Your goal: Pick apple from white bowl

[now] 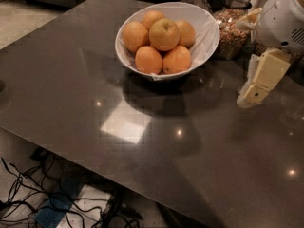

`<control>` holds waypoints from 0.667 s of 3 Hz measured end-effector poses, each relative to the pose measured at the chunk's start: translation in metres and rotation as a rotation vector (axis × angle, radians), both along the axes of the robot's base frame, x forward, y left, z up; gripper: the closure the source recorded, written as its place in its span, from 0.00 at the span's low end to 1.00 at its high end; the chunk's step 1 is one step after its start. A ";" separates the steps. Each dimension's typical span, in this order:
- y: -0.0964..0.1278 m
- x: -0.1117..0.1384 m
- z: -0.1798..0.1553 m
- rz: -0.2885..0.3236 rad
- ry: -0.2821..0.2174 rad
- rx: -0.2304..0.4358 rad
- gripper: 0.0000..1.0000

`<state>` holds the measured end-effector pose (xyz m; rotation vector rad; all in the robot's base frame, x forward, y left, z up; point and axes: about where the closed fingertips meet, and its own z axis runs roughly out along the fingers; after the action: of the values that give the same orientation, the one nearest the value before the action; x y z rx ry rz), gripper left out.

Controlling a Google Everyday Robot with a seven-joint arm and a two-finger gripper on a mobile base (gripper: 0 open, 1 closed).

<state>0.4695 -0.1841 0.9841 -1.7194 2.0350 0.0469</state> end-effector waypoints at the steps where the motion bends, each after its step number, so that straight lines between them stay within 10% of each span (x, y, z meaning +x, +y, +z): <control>1: 0.030 0.017 0.012 0.075 -0.051 0.065 0.00; 2: 0.030 0.017 0.012 0.075 -0.051 0.065 0.00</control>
Offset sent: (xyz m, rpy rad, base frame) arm 0.0148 0.0260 0.0102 0.0564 -0.0446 0.0653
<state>0.4862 -0.1542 0.9958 -1.7385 1.9113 0.0920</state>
